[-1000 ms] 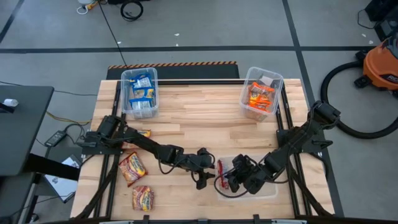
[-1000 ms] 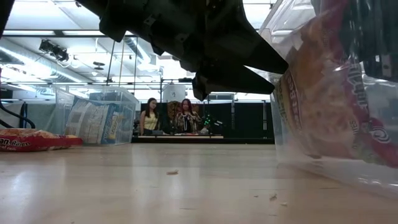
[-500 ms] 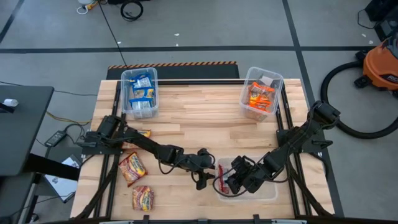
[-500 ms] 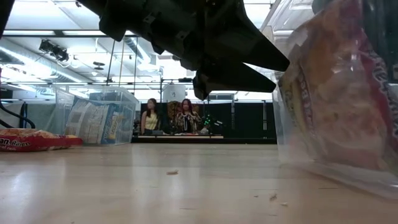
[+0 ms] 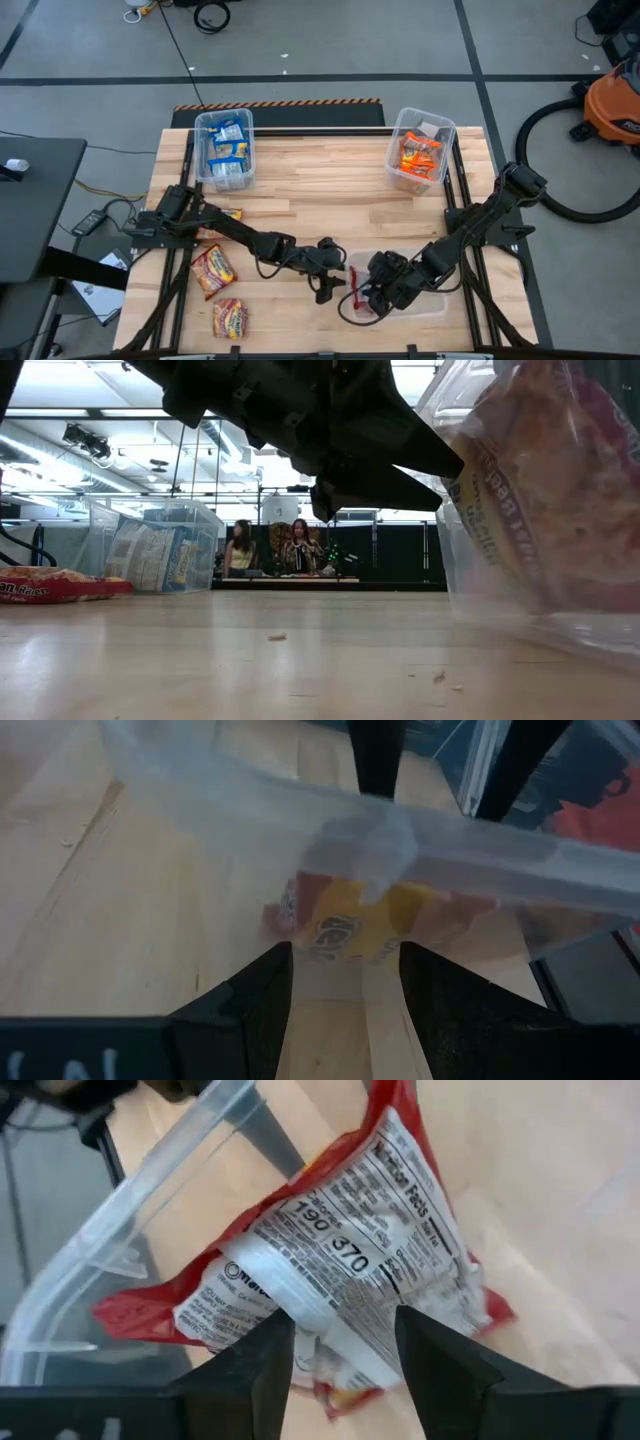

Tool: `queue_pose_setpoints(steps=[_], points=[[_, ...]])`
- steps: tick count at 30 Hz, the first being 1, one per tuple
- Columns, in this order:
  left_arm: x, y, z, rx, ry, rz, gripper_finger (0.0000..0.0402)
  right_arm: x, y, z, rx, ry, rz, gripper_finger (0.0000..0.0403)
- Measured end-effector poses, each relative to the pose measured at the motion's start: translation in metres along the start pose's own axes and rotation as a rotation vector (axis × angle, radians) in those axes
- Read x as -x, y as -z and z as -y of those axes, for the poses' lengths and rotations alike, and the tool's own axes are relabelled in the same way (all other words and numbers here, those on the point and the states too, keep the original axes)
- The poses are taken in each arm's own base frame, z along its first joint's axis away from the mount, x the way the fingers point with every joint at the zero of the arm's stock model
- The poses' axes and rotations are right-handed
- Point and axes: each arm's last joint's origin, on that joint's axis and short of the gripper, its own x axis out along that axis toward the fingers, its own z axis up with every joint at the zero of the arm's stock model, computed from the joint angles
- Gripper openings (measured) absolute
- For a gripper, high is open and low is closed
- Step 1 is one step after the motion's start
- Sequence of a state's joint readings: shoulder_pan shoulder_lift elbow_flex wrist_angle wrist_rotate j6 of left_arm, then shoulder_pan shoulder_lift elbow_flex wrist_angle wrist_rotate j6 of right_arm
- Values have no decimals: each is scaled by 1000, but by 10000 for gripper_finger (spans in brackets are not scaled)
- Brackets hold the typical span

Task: Sort Maruchan noodles
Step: Put the red noodle pack into the bottom transparent bin

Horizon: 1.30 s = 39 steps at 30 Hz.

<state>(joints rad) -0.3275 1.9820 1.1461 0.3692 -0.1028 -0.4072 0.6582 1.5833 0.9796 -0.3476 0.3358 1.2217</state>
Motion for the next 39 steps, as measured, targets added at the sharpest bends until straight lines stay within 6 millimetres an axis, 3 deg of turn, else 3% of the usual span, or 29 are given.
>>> queue_pose_setpoints(steps=[9,15,24,39], points=[[0,0,0,0,3,-3,192,0,1,0,163,-6,-26,227],[0,0,0,-1,5,-2,192,0,1,-1,246,-34,-63,233],[0,-2,-5,4,-8,2,192,0,-4,-1,191,-43,-53,229],[0,-2,-5,-7,-6,4,192,23,-16,3,224,-31,9,242]])
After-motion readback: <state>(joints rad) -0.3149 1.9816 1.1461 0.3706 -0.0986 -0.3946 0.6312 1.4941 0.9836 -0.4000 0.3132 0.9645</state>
